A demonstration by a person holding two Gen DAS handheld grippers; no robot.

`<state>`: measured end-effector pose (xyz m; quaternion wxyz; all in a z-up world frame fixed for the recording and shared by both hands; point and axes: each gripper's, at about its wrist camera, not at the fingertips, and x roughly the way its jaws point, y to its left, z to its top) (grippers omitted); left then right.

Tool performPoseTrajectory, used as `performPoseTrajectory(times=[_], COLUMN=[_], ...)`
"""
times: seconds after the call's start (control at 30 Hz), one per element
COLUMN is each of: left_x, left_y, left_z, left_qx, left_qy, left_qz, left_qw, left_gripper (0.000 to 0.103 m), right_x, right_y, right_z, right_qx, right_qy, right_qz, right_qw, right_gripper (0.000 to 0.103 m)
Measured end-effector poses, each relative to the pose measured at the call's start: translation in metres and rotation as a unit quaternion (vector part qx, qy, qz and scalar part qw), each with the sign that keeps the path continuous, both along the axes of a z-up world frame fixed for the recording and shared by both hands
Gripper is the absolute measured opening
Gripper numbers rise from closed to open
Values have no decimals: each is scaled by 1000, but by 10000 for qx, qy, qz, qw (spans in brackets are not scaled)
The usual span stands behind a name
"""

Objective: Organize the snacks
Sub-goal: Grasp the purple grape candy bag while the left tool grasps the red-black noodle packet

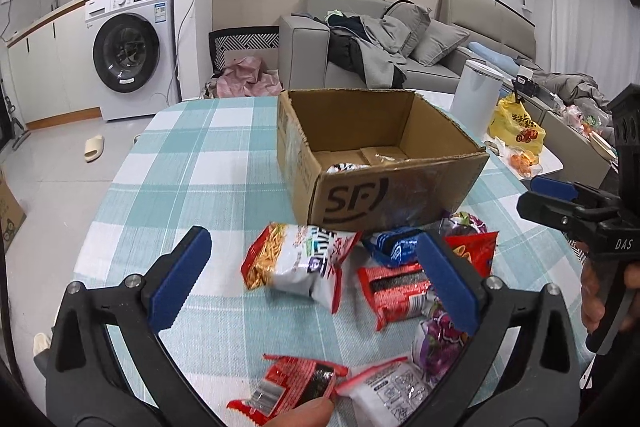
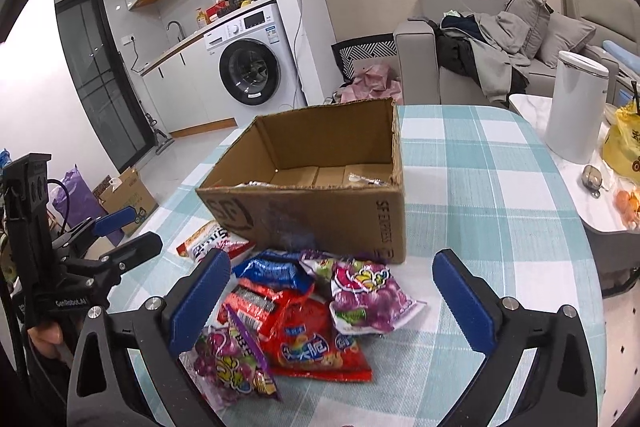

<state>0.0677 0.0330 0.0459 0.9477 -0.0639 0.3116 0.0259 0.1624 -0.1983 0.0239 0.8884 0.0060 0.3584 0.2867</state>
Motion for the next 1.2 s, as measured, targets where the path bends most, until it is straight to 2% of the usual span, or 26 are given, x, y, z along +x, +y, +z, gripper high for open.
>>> performPoseTrajectory(times=[0.5,1.2], left_x=[-32,-44], left_y=[16,16], left_z=[-24,-52], left_qx=[-11,-5], left_qy=[178,537], left_qz=[217,202], left_qw=[9996,9984], left_gripper=[102,102], right_x=[-21,-44], right_y=[-2,22], right_z=[-16,-27], right_qx=[-101,-187], right_qy=[174,306], right_qz=[101,845], right_qw=[9997,9958], right_gripper=[103,102])
